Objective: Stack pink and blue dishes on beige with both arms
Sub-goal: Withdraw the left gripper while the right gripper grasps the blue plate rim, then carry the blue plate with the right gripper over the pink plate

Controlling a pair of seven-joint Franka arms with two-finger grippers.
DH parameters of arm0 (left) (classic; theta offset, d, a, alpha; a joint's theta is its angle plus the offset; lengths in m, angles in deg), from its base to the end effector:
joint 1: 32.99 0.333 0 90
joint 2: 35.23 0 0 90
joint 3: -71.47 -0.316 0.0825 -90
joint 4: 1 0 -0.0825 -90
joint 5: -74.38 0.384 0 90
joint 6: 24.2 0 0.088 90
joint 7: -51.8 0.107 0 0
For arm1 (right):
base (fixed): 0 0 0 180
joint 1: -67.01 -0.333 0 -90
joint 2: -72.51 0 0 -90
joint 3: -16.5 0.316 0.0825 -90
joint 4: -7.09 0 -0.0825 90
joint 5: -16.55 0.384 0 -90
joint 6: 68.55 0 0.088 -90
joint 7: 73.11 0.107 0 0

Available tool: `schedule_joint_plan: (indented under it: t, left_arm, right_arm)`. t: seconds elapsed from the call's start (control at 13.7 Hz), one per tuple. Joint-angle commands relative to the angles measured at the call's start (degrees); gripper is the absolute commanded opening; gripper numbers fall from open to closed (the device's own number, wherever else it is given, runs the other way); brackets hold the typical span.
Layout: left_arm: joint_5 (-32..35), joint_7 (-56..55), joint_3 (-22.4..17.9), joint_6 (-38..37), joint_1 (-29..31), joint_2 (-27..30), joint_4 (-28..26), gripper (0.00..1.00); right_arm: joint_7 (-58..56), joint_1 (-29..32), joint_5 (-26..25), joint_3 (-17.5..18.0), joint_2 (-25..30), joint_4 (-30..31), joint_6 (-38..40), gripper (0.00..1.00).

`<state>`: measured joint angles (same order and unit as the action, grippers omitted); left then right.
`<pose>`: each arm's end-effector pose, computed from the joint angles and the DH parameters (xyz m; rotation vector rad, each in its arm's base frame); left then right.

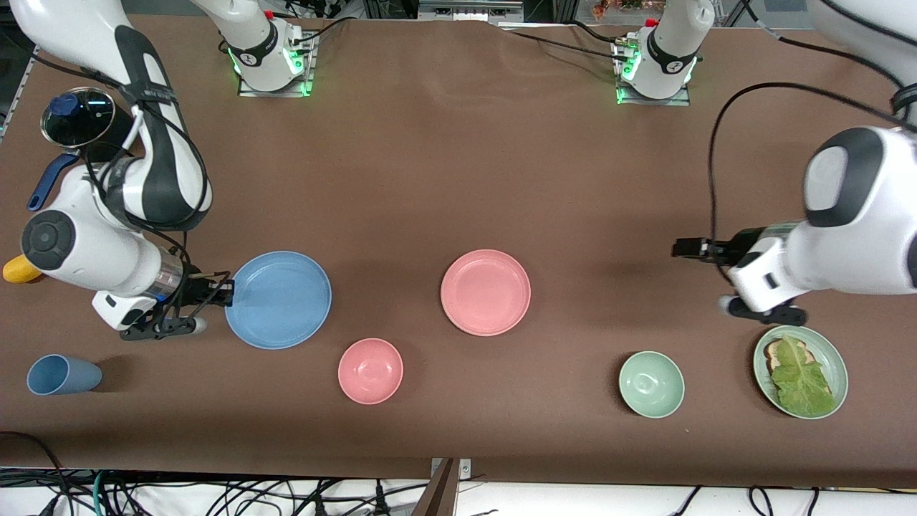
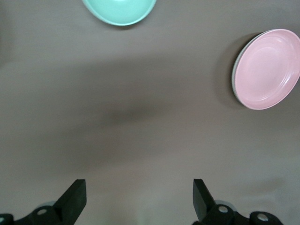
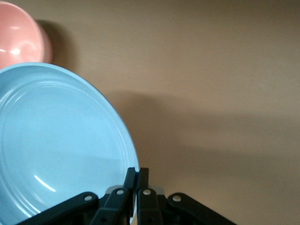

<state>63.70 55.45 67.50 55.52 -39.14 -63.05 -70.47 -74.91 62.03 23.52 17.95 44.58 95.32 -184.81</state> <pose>0.6616 -0.0577 0.4804 2.9457 -0.1619 -0.4518 0.6855 0.0817 0.3720 -3.0178 -0.1312 0.0048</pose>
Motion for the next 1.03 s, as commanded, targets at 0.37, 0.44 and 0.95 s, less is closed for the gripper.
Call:
schedule_joint_plan:
  t: [0.37, 0.44, 0.95]
  left_arm:
    - [6.8, 0.5, -0.8, -2.6, -0.4, 9.7, 0.7, 1.0]
    - [6.6, 1.0, -0.9, -2.7, -0.2, 11.3, 0.7, 1.0]
    - [8.6, 0.6, -0.5, -2.8, -0.4, 14.4, -1.1, 1.0]
  right_arm:
    - [26.9, -12.8, 0.8, 1.9, -1.1, -2.5, -1.0, 0.0]
    - [32.2, -15.1, 0.6, 1.8, -2.2, -2.5, -3.2, 0.0]
    - [58.4, -27.2, -2.5, 1.5, -10.6, -8.7, -10.0, 0.0]
